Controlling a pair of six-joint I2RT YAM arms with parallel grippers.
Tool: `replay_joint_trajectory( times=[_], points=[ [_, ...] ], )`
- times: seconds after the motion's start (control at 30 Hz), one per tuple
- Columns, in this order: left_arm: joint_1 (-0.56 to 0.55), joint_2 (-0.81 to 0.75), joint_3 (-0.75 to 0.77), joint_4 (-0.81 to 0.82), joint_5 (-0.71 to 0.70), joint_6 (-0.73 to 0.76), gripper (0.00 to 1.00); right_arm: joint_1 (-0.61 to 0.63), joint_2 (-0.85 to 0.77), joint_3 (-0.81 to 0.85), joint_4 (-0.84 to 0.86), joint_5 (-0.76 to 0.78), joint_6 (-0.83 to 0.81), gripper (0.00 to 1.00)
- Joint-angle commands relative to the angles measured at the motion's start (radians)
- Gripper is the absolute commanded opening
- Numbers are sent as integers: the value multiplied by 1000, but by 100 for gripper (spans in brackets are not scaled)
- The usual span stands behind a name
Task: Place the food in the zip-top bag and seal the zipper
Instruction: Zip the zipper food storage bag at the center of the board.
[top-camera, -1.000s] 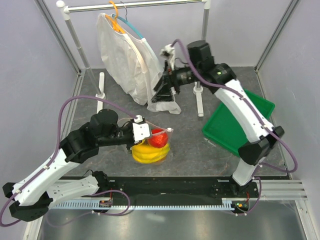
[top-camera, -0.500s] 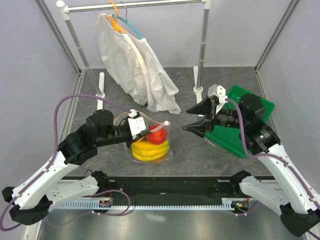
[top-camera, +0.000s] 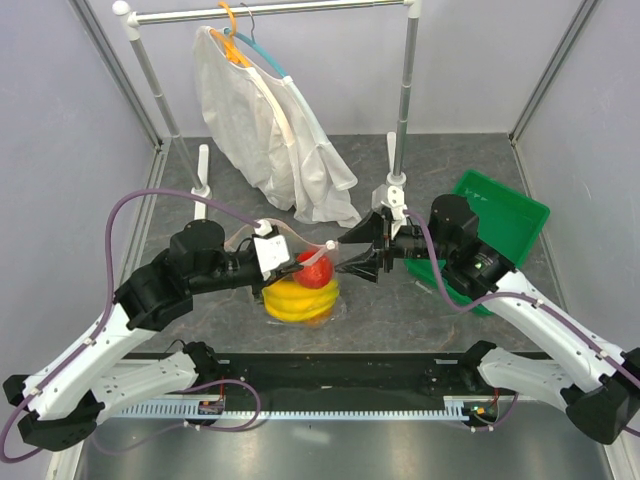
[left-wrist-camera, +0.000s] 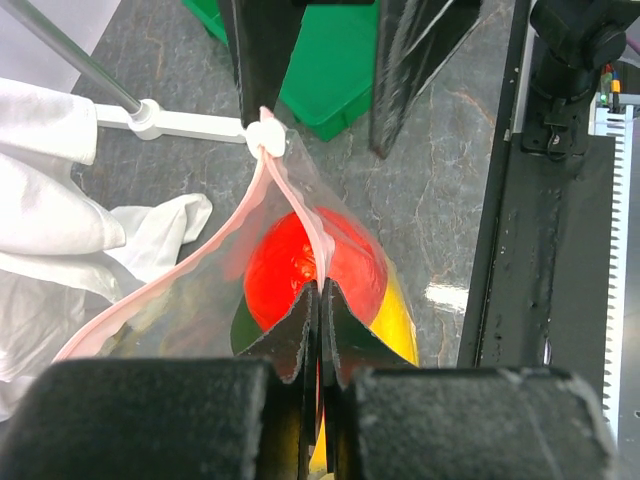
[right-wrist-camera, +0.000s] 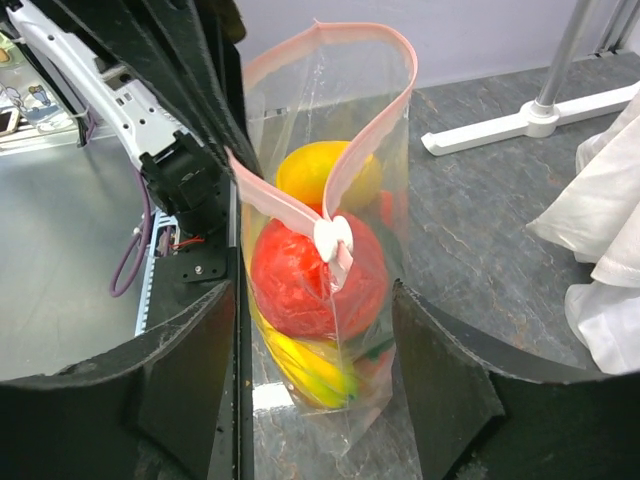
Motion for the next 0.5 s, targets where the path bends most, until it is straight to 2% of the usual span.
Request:
replay_joint_trajectory(
  times=[0.0,0.47],
  points=[
    [4,-27,5,52,42,-10,2,13,33,20,77,11,-22,69],
    [4,-33,-2,52,80,1,2,39,107,23,143,3,34,64]
  ],
)
